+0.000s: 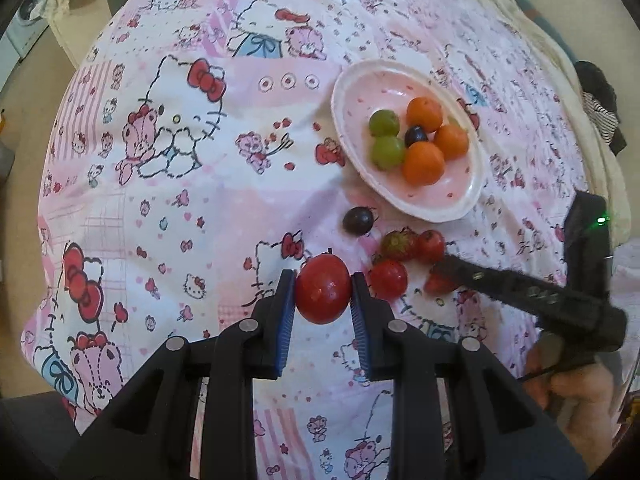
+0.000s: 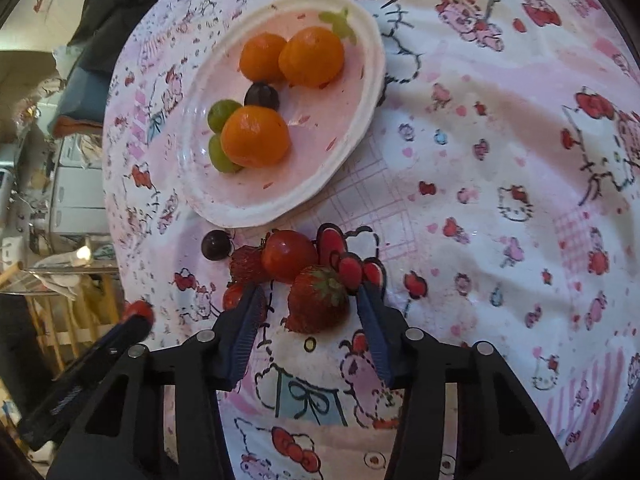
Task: Organize fruits
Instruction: 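Grasp a strawberry with the right tool while the left tool holds the tomato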
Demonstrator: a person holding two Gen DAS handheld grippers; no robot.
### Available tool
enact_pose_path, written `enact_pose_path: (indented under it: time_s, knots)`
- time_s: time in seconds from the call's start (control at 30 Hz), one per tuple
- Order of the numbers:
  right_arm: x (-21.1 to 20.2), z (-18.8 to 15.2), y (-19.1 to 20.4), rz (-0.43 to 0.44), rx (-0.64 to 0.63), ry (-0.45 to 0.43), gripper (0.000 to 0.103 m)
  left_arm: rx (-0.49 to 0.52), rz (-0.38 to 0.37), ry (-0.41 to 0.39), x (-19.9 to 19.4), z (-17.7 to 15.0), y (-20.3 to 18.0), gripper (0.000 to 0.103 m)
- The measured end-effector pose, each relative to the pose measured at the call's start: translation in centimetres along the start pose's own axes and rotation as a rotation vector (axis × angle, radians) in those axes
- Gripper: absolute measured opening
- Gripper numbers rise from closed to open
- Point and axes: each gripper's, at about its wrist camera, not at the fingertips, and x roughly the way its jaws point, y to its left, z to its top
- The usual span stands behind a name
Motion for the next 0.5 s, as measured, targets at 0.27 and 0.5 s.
enact_pose_path:
  time_s: [0.27, 0.5]
  knots:
    - [0.9, -0.1, 0.7, -0.085, -0.039, -0.02, 0.033, 0.015, -0.045, -0.012, -0.5, 0.3, -1.2, 0.023]
    - [-0.4, -0.6, 0.1, -0.001, -0.03, -0.046, 0.032, 0.01, -0.047, -0.02, -0.7, 0.2, -1.1, 0.023]
